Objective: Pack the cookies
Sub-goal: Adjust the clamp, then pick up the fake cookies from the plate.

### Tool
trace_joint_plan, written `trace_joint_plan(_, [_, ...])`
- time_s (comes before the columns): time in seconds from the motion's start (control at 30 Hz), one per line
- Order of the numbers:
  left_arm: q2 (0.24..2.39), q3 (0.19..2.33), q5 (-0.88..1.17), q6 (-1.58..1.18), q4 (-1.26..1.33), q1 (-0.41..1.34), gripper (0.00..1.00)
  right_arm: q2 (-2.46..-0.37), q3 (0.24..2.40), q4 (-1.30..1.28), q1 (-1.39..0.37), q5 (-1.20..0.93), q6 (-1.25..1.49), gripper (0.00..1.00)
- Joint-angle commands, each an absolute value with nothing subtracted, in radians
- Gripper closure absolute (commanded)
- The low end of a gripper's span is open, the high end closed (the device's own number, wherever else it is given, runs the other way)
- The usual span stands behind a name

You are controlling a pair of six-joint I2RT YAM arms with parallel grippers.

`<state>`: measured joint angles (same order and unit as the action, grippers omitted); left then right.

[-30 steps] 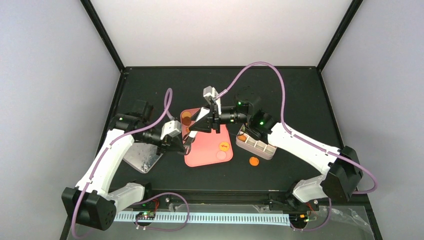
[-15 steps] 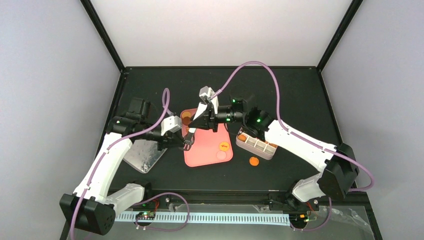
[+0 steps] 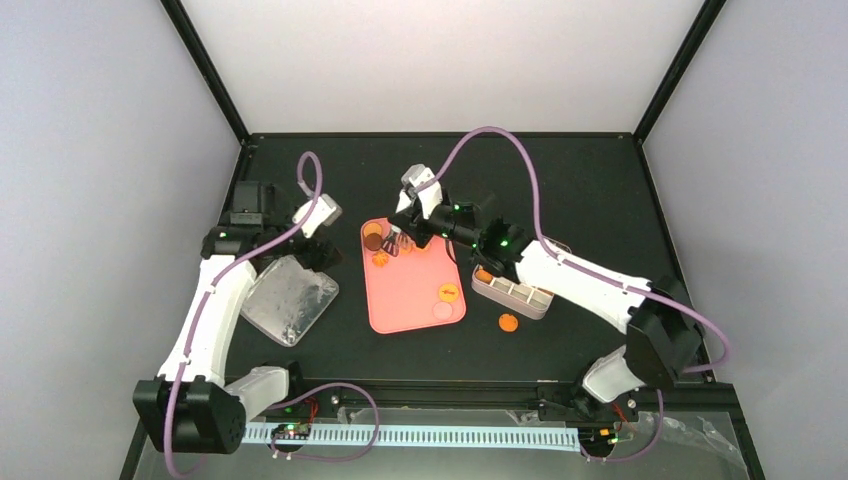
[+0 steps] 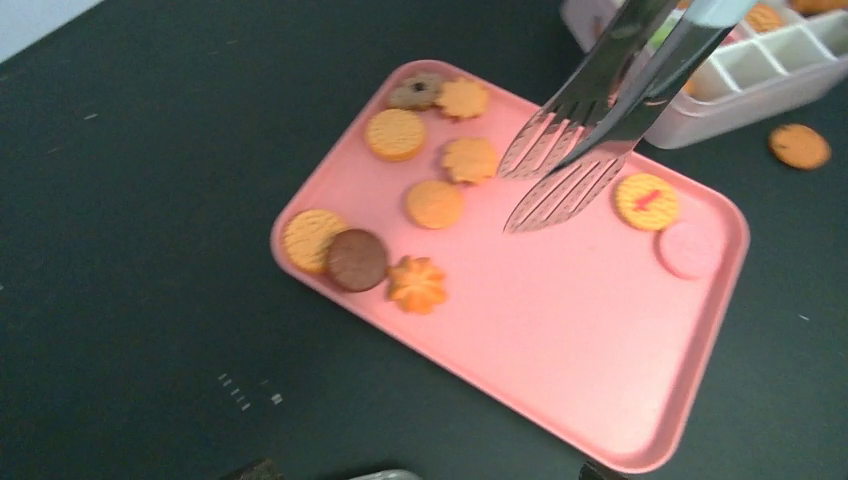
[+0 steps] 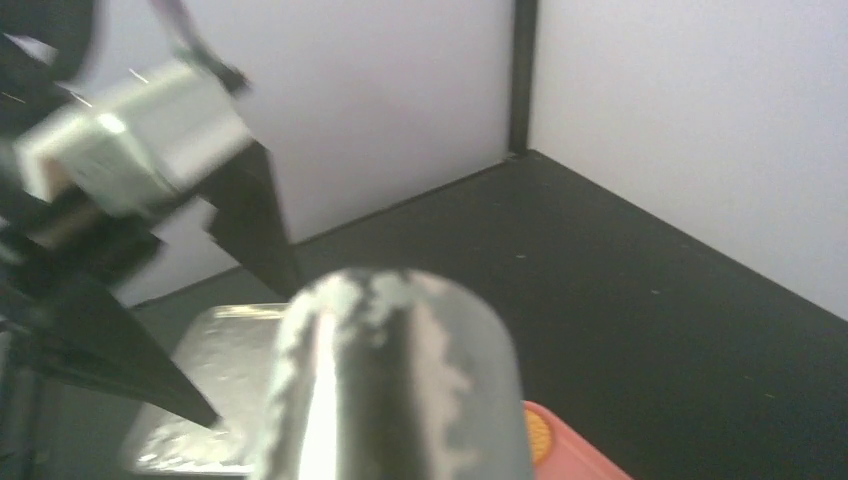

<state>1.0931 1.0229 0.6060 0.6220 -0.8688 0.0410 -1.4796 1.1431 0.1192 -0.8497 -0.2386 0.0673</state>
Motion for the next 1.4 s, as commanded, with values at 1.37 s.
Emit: trace_joint_plan(1.37, [1.079, 1.024, 0.694, 0.688, -0.911, -0.264, 0.22, -1.777, 1.117, 0.333, -0.849, 0.087, 0.098, 0.69])
